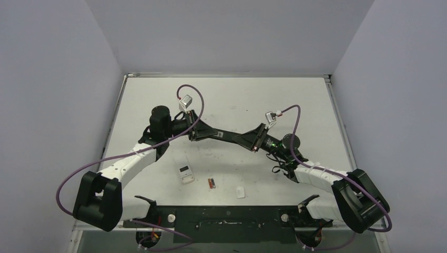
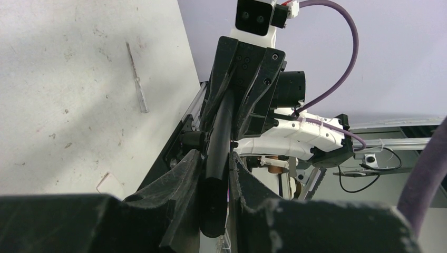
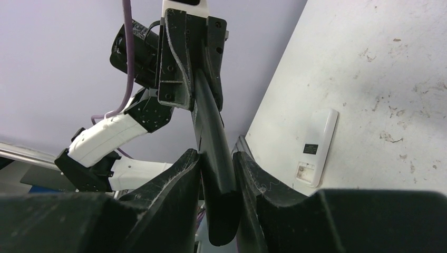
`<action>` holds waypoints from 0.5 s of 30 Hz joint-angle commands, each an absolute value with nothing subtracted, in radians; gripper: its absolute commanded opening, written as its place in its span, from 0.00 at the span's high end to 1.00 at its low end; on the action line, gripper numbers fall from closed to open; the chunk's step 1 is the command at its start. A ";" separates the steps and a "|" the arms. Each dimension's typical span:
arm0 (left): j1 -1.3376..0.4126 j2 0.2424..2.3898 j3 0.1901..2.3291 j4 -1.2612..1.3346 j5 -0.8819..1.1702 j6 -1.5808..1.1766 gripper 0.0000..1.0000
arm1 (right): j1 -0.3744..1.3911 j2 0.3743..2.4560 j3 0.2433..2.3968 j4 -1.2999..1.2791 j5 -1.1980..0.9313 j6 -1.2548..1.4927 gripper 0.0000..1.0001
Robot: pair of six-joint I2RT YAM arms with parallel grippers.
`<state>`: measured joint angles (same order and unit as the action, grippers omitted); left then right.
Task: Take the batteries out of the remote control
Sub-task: Remove the battery cover from the remote control.
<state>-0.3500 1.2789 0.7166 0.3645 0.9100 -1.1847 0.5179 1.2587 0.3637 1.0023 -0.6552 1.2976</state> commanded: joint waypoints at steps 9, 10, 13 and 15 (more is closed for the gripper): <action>-0.293 1.236 0.733 0.421 0.918 -1.186 1.00 | 0.459 1.221 0.327 1.072 -0.610 1.271 0.67; -0.294 1.237 0.733 0.423 0.920 -1.186 1.00 | 0.459 1.222 0.328 1.073 -0.611 1.272 0.66; -0.295 1.241 0.731 0.435 0.928 -1.190 1.00 | 0.459 1.225 0.335 1.078 -0.615 1.277 0.63; -0.296 1.245 0.728 0.443 0.934 -1.193 1.00 | 0.459 1.234 0.343 1.090 -0.621 1.284 0.61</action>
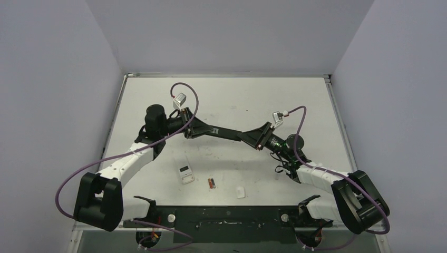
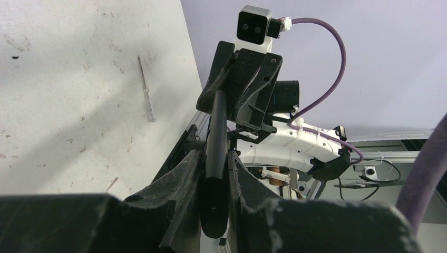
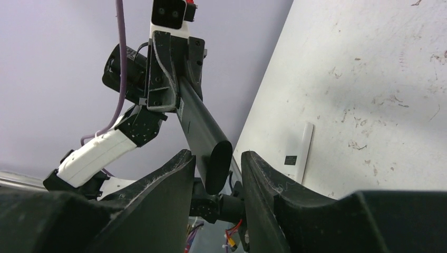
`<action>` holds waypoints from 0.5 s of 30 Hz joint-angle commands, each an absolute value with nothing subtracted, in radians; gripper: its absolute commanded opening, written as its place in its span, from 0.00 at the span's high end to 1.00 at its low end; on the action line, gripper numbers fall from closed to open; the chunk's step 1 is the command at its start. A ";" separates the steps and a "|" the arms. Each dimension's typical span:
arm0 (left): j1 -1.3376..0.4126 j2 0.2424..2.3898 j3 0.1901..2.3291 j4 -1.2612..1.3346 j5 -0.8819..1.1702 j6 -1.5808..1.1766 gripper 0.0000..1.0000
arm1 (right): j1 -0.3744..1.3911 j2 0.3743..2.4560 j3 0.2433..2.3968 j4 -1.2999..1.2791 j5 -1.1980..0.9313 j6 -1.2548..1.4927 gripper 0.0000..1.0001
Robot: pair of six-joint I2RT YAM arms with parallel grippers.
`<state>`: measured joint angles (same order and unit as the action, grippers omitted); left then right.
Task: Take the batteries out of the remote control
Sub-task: Remove the battery cover from the remote control.
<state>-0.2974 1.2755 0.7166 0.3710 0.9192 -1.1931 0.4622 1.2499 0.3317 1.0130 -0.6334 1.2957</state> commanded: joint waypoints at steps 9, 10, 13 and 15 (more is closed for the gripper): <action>-0.302 1.250 0.730 0.446 0.931 -1.194 1.00 | 0.494 1.322 0.397 1.175 -0.675 1.315 0.54; -0.304 1.252 0.732 0.447 0.932 -1.193 1.00 | 0.502 1.330 0.402 1.181 -0.673 1.315 0.55; -0.306 1.252 0.732 0.447 0.934 -1.193 1.00 | 0.518 1.351 0.412 1.199 -0.670 1.315 0.58; -0.305 1.249 0.730 0.448 0.936 -1.193 1.00 | 0.520 1.355 0.409 1.221 -0.660 1.322 0.62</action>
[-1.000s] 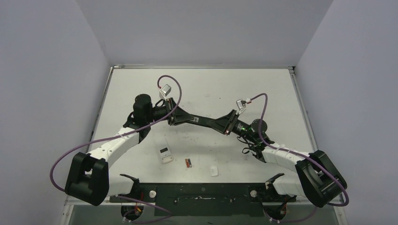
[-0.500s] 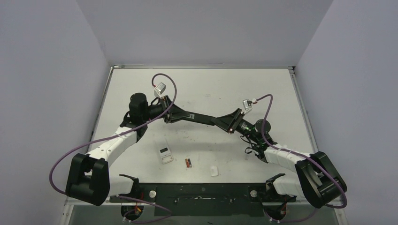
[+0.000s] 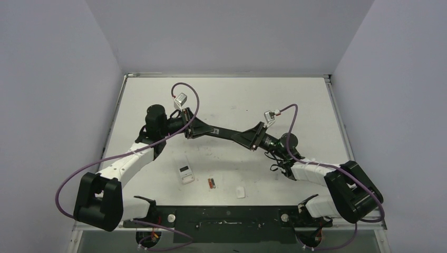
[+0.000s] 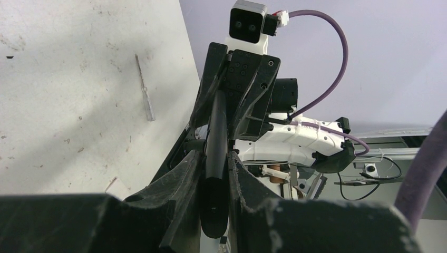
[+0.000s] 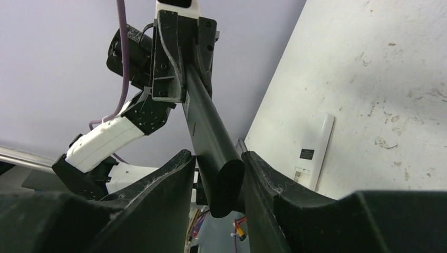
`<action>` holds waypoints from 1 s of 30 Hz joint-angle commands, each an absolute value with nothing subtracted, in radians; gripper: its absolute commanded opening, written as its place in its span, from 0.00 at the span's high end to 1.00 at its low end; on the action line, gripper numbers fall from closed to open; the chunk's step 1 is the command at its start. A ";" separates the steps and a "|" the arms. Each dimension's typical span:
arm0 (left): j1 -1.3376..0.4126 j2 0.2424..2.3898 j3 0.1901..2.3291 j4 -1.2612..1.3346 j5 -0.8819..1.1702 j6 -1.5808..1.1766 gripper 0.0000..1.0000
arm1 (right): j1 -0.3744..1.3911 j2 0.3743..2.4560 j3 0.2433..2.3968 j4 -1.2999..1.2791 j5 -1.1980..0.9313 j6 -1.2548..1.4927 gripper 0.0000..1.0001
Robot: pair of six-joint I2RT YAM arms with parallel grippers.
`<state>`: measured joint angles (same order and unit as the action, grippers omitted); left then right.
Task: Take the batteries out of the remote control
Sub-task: Remove the battery cover from the remote control.
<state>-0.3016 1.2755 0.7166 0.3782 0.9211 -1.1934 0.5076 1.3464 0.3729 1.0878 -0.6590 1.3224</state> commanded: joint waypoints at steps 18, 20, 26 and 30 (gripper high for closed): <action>-0.304 1.249 0.726 0.474 0.949 -1.208 1.00 | 0.435 1.276 0.368 1.115 -0.740 1.276 0.81; -0.304 1.254 0.724 0.495 0.952 -1.223 1.00 | 0.429 1.273 0.360 1.116 -0.741 1.278 0.80; -0.304 1.253 0.724 0.508 0.953 -1.232 1.00 | 0.412 1.277 0.331 1.172 -0.747 1.318 0.79; -0.303 1.252 0.724 0.508 0.951 -1.231 1.00 | 0.404 1.271 0.311 1.189 -0.744 1.334 0.78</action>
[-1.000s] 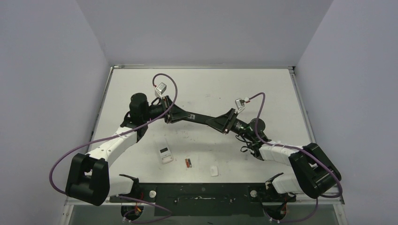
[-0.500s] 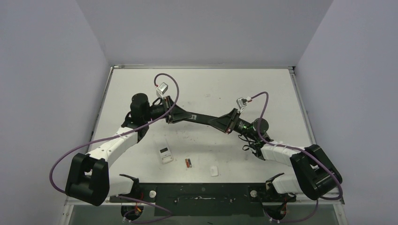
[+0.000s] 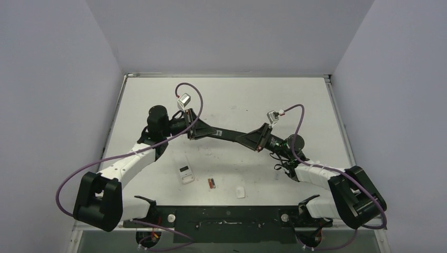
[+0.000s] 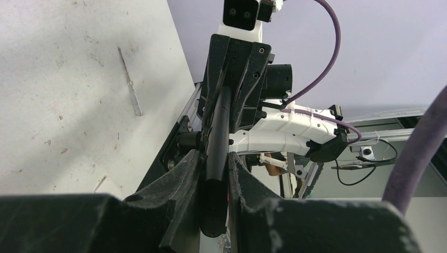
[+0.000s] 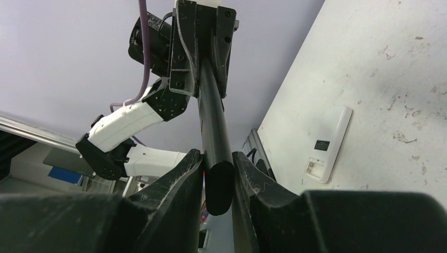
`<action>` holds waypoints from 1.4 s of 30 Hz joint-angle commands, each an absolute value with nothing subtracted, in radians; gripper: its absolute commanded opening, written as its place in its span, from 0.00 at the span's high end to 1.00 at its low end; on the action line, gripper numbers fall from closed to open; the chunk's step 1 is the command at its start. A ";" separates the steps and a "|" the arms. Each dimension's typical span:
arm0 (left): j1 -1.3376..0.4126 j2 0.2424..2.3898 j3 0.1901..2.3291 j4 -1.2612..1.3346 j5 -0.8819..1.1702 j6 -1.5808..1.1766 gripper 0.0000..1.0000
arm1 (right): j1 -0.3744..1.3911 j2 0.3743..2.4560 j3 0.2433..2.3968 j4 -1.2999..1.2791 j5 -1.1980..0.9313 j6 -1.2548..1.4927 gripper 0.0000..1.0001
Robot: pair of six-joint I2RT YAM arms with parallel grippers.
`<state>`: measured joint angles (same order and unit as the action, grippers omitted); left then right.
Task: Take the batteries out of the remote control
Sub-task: Remove the battery cover from the remote control.
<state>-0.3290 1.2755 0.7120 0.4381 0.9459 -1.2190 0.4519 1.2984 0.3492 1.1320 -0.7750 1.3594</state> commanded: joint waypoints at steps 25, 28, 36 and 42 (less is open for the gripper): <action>-0.304 1.246 0.761 0.341 0.927 -1.128 1.00 | 0.391 1.116 0.431 0.746 -0.735 1.055 0.32; -0.302 1.252 0.768 0.293 0.917 -1.096 1.00 | 0.390 1.058 0.490 0.486 -0.702 0.912 0.20; -0.304 1.298 0.791 0.166 0.913 -1.001 1.00 | 0.410 0.965 0.643 0.036 -0.570 0.496 0.13; -0.311 1.342 0.879 -0.081 0.916 -0.822 1.00 | 0.713 0.975 0.798 -0.228 -0.262 0.086 0.12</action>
